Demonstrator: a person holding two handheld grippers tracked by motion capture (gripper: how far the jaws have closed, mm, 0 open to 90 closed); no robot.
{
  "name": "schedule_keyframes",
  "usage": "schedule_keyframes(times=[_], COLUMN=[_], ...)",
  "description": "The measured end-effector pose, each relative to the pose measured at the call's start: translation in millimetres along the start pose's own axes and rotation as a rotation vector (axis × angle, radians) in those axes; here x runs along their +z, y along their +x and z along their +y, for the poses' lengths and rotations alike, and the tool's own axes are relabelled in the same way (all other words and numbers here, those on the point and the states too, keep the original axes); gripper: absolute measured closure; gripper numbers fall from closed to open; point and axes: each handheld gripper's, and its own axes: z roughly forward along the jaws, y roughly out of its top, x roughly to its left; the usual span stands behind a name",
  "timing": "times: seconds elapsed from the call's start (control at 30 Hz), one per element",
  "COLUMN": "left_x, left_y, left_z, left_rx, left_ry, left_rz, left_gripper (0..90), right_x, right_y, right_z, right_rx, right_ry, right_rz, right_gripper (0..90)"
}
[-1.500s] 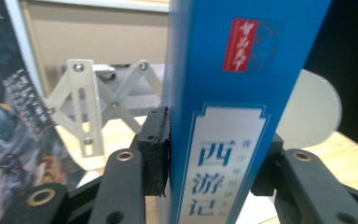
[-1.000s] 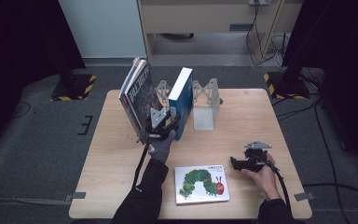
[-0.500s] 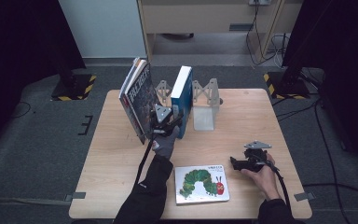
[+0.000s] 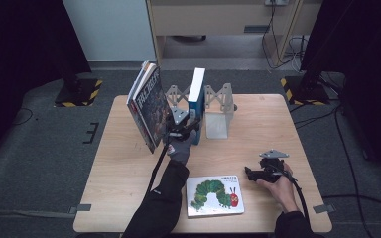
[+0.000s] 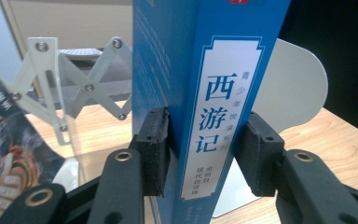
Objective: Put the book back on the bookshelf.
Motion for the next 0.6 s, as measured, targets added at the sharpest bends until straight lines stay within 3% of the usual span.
schedule_keyframes(times=[0.13,0.33,0.6], left_x=[0.3,-4.2,-8.5], left_y=[0.1,5.5,8.8], left_z=[-1.7,-9.9,-19.6], left_rx=[0.015,0.005,0.02], left_ry=[-0.01,-0.04,-0.015], left_rz=[-0.016,-0.048,-0.069], left_gripper=[55.1,55.5,57.9], right_x=[0.1,0.0,-0.2], right_y=[0.2,0.3,0.7], right_z=[-0.1,-0.1,-0.1], right_rx=[-0.001,-0.004,-0.005], right_ry=[-0.002,-0.001,0.0], right_rz=[0.0,0.003,0.005], right_gripper=[6.0,6.0,6.0])
